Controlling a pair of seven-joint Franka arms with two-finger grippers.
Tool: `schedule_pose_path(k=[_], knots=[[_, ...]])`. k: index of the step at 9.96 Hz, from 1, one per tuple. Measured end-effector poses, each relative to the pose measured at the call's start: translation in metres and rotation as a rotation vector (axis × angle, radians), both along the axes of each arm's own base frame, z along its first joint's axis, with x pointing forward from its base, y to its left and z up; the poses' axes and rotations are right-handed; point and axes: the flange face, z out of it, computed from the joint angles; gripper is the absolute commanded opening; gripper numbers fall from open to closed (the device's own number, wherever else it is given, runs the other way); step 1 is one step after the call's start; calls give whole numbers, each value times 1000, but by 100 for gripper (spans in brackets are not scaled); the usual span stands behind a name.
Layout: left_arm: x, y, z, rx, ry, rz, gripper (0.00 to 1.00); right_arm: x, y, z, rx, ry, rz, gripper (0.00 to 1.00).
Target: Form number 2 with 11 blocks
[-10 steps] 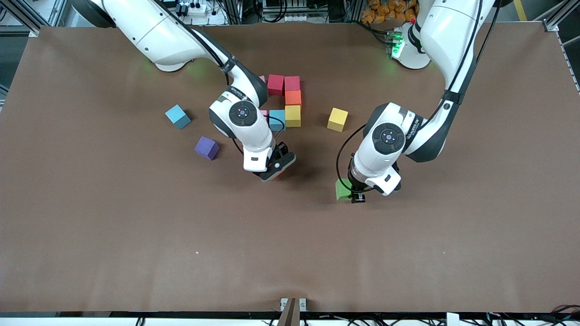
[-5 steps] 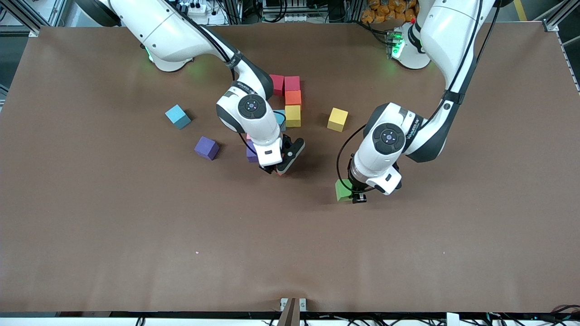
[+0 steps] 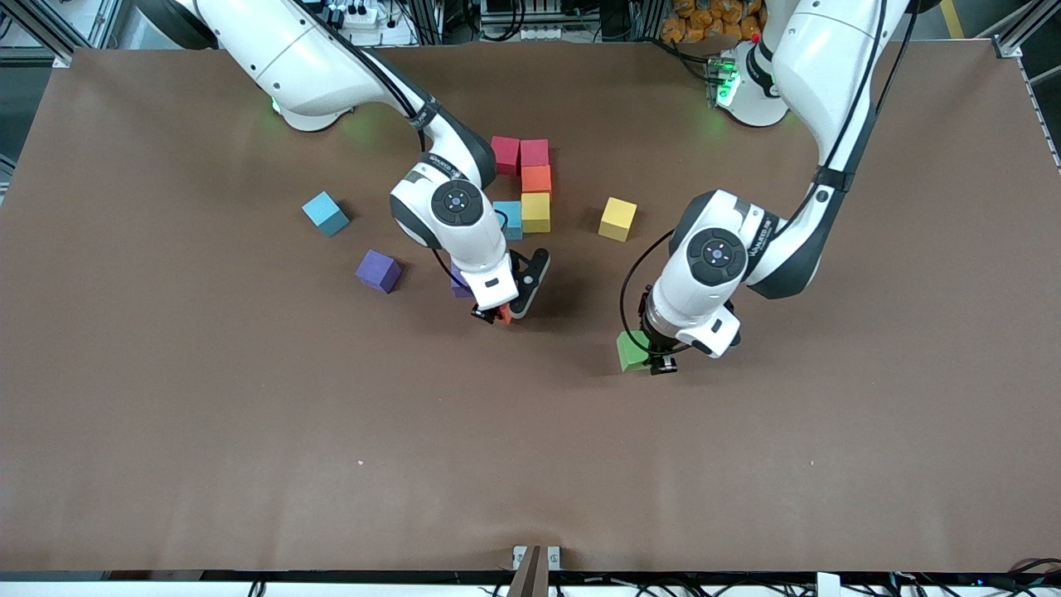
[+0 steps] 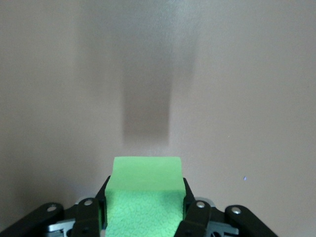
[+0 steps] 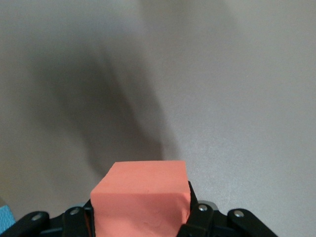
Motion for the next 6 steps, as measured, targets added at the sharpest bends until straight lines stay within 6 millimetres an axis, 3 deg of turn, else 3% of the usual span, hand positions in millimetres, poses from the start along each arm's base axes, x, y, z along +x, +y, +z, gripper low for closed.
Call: schedule_pose_path(k=[3, 6], knots=[[7, 17, -5, 6, 8, 26, 0, -4, 3, -1, -9, 7, 23, 26], [5, 14, -8, 5, 17, 52, 0, -3, 3, 0, -10, 1, 72, 27]])
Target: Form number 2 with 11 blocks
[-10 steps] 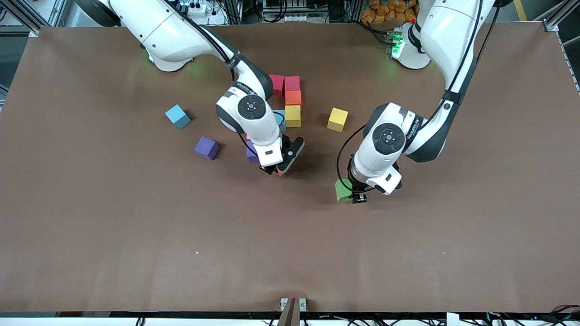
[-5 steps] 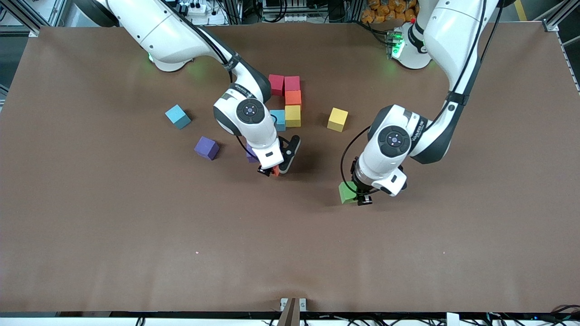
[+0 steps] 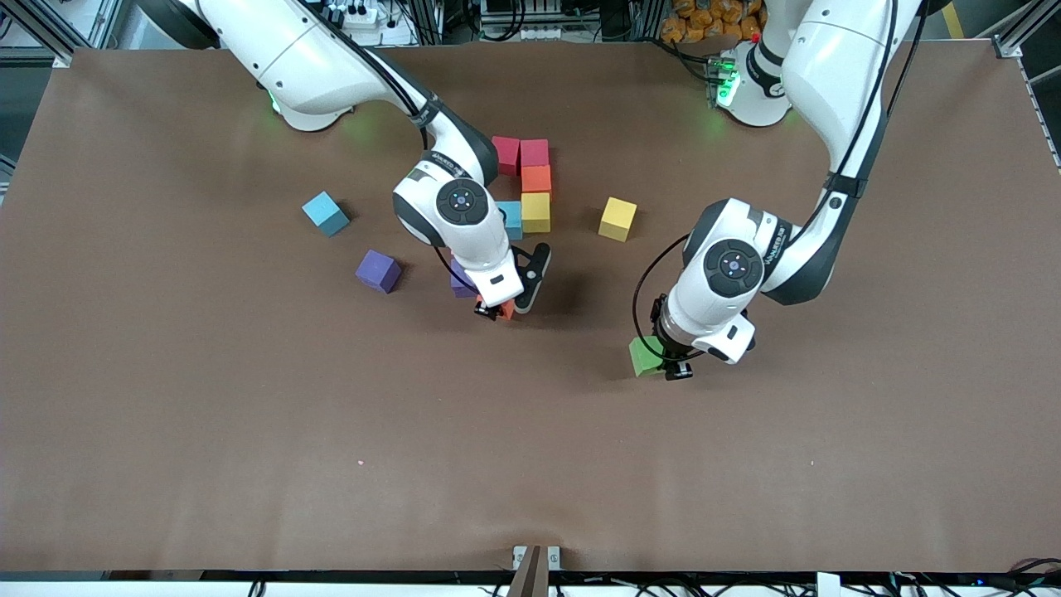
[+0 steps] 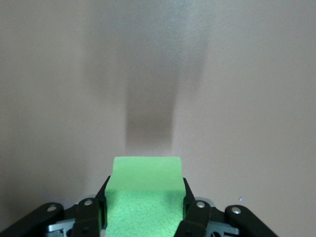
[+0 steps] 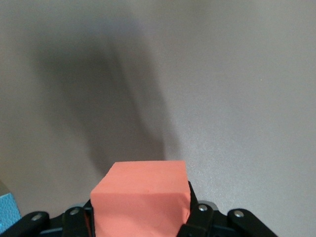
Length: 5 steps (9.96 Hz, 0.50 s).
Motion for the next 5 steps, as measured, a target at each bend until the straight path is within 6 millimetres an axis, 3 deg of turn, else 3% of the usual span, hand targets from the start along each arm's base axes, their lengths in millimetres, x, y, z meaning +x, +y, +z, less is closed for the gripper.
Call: schedule_pose_path(k=[5], knots=[[1, 2, -1, -4, 7, 76, 0, -6, 5, -2, -10, 4, 56, 27]])
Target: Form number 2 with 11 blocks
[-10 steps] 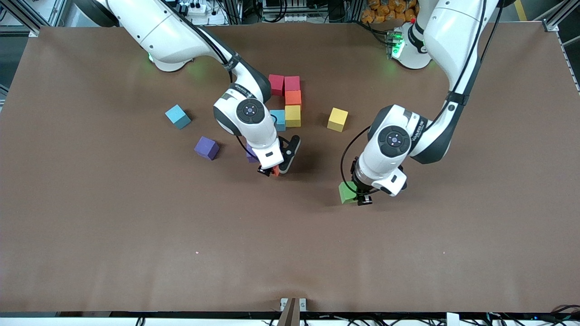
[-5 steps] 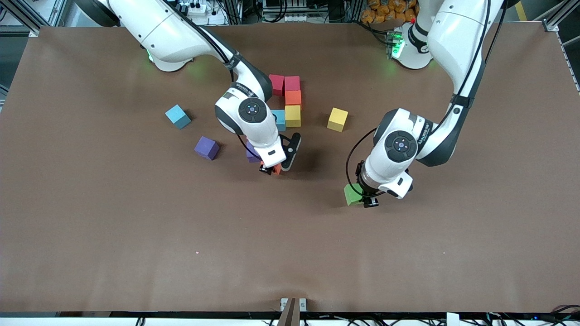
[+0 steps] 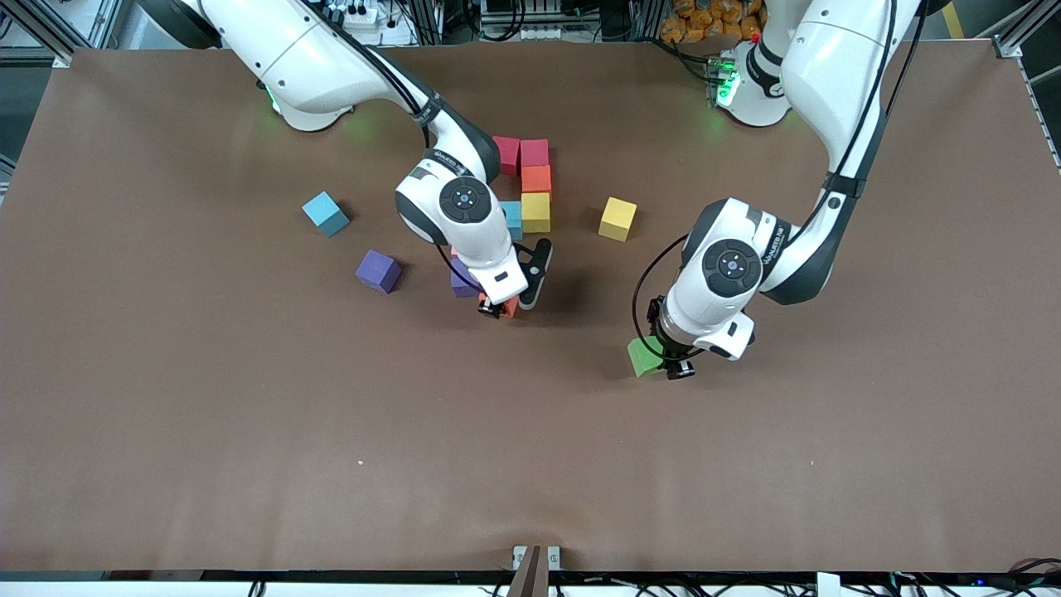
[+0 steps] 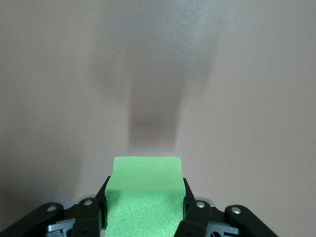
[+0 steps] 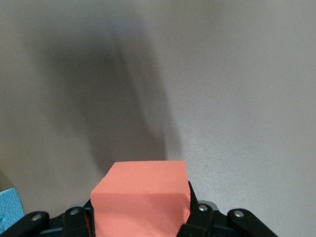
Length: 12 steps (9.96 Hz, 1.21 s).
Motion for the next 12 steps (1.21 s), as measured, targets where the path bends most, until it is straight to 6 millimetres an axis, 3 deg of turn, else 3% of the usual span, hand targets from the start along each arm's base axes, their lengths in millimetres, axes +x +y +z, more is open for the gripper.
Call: schedule_pose_path(k=[3, 6, 12], knots=[[4, 8, 0, -7, 4, 26, 0, -6, -1, -5, -41, 29, 81, 26], [9, 18, 1, -9, 2, 42, 0, -18, 11, -5, -42, 29, 135, 26], [9, 17, 1, -13, 4, 53, 0, -32, 20, -16, -51, 42, 216, 26]])
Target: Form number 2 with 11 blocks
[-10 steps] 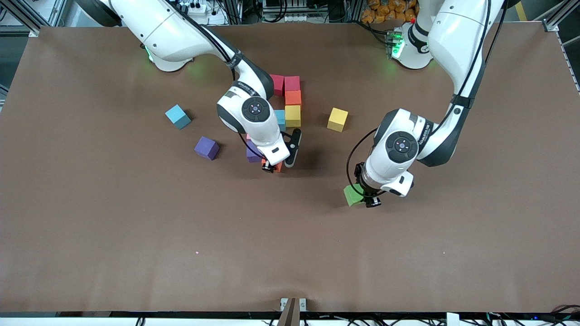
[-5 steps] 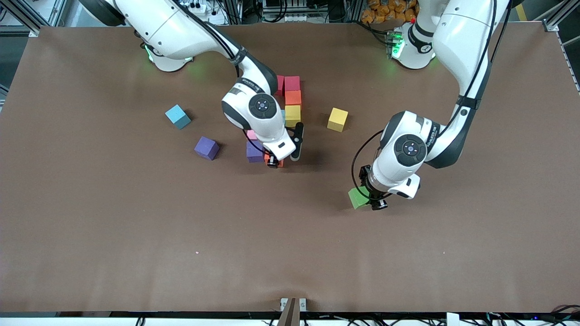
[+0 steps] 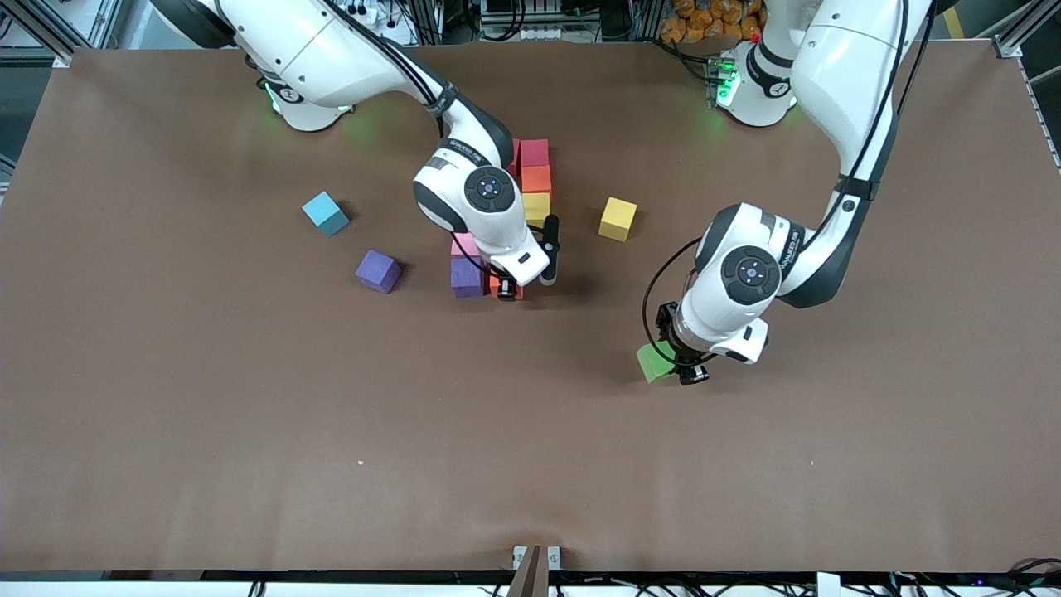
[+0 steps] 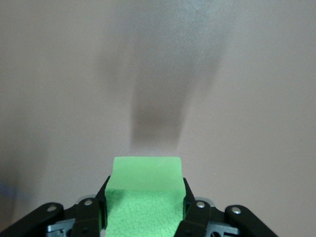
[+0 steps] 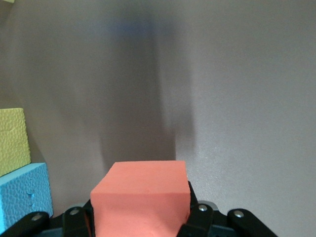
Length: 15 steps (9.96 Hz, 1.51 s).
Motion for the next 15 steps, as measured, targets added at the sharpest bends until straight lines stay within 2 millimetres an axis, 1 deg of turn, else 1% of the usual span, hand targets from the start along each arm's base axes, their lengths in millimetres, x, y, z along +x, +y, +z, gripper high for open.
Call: schedule_pose_path(k=[4, 9, 14, 15], knots=[[0, 0, 0, 0, 0, 0, 0, -7, -6, -18, -19, 24, 11, 26], [-1, -2, 0, -1, 0, -3, 0, -7, -7, -19, -20, 25, 19, 26], [-1, -2, 0, -1, 0, -4, 0, 0, -17, -22, -25, 29, 25, 27], [-1, -3, 0, -1, 0, -4, 0, 0, -17, -22, -25, 29, 28, 46]])
